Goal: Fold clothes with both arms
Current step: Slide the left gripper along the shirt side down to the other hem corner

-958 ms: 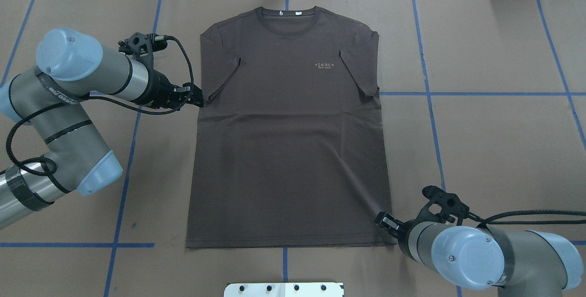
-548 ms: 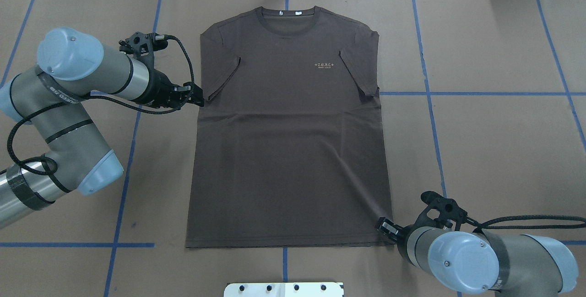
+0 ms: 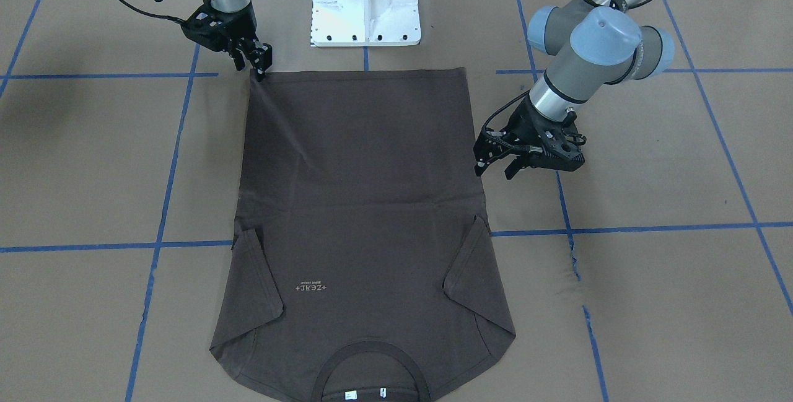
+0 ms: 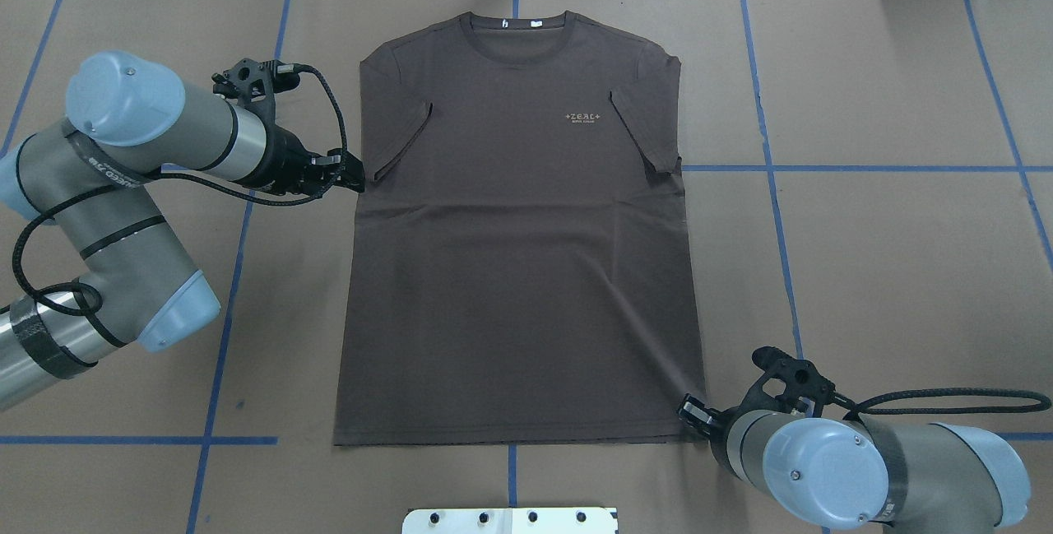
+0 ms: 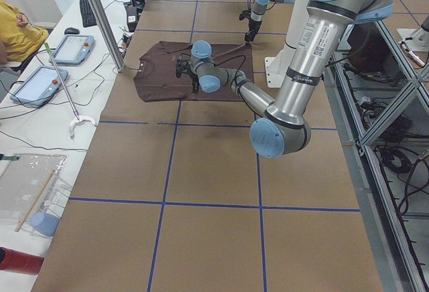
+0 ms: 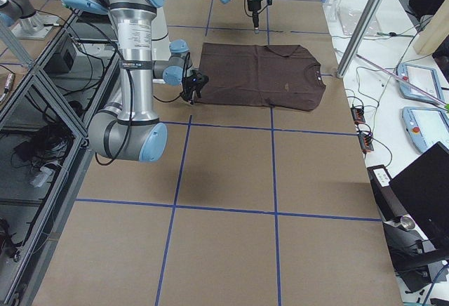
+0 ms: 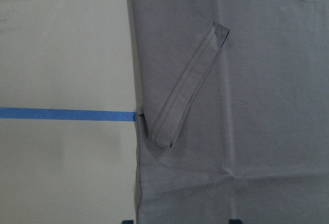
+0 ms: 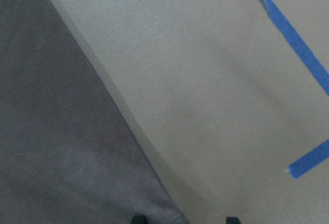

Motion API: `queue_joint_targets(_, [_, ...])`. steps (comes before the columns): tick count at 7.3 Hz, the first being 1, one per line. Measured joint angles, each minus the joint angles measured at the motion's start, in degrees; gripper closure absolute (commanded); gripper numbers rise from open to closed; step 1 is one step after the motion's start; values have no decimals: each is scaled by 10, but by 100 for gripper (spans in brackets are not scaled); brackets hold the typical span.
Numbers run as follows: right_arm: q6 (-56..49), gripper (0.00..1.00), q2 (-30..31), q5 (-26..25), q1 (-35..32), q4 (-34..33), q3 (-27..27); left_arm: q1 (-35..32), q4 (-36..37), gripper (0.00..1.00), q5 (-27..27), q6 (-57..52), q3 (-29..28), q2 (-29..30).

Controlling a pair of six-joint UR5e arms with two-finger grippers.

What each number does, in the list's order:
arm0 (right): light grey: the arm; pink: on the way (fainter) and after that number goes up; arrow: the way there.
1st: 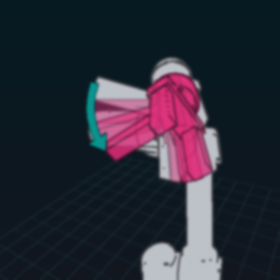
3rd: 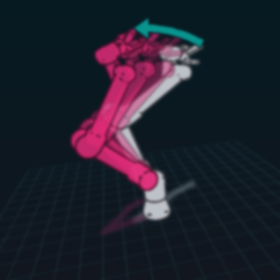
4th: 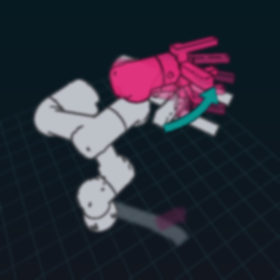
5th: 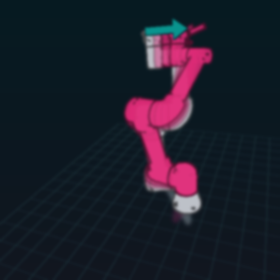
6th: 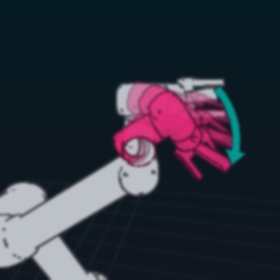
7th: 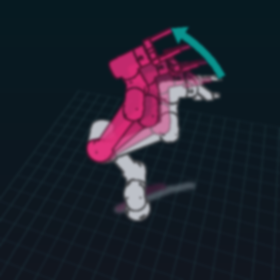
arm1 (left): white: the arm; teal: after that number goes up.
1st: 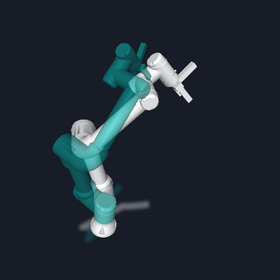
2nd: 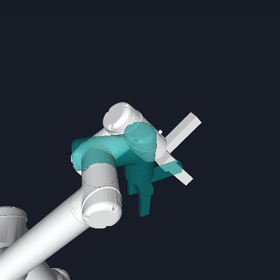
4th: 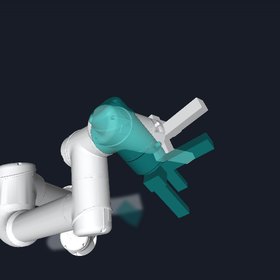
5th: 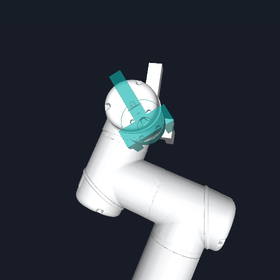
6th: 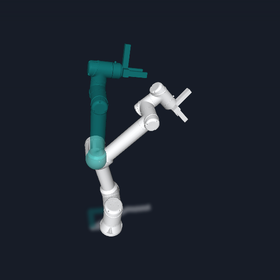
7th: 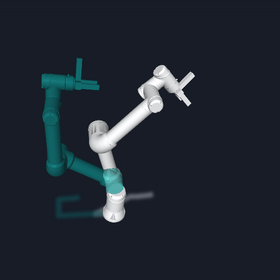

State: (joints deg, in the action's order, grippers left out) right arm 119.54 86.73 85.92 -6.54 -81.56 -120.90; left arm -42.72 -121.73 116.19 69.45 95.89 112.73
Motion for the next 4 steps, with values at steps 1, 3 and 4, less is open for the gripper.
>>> queue_joint_targets(1, [4,100,-1,0,0,0,0,0,0,31,0,0,0,-1])
queue_joint_targets(3, [14,100,-3,1,1,1,1,0,0,31,-1,-1,0,-2])
queue_joint_targets(4, [15,100,-3,1,1,1,1,0,0,30,-1,-1,1,-2])
